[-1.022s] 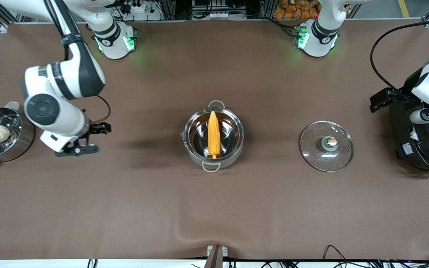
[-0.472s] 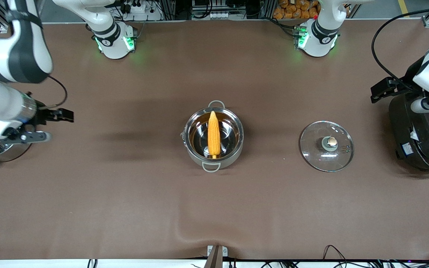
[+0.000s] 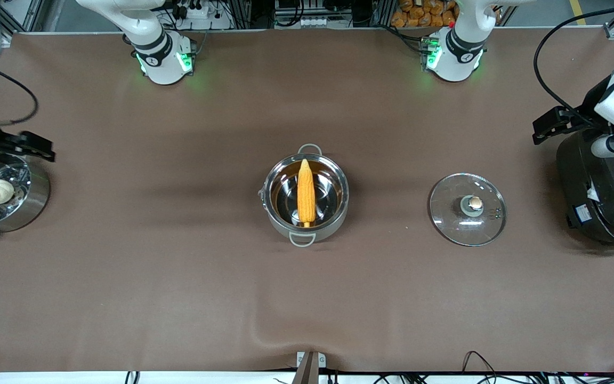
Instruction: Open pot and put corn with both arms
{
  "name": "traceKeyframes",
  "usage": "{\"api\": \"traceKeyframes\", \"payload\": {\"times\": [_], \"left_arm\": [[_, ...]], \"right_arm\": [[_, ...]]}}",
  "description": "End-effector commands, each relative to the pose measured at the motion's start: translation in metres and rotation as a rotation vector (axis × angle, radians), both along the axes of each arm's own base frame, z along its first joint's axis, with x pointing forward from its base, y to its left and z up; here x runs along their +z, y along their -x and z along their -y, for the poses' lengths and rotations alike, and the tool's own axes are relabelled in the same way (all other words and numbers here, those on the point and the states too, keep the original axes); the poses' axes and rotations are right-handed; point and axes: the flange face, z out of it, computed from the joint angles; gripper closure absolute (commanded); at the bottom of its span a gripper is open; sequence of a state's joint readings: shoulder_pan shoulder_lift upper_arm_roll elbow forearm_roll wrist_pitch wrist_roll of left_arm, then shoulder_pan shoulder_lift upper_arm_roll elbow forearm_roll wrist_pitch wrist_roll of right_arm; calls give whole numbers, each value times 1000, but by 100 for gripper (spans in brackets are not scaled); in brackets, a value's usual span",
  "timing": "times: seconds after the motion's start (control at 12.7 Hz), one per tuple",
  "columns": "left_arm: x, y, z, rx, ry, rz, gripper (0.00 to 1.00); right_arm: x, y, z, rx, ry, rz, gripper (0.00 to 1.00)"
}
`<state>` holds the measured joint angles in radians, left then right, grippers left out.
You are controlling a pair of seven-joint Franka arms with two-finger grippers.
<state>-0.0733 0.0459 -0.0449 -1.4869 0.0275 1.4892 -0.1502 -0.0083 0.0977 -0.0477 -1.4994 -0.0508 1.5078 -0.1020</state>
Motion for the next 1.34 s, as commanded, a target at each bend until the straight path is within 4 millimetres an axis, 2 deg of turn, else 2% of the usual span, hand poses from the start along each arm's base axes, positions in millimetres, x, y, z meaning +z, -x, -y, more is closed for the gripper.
{"api": "traceKeyframes", "payload": {"times": [0.0,0.16,0.47,1.26], "left_arm": [[6,7,-4,-17,21,-4,0],[7,8,-2,-22,20,-4,0],[7,8,-1,-25,20,-4,0],[10,6,-2,-19,19,4,0]], "right_arm": [[33,10,1,15,-29,30,0],[44,15,3,11,-25,53,0],[51,24,8,-2,-37,76,0],[48,25,12,-6,-38,70,0]]}}
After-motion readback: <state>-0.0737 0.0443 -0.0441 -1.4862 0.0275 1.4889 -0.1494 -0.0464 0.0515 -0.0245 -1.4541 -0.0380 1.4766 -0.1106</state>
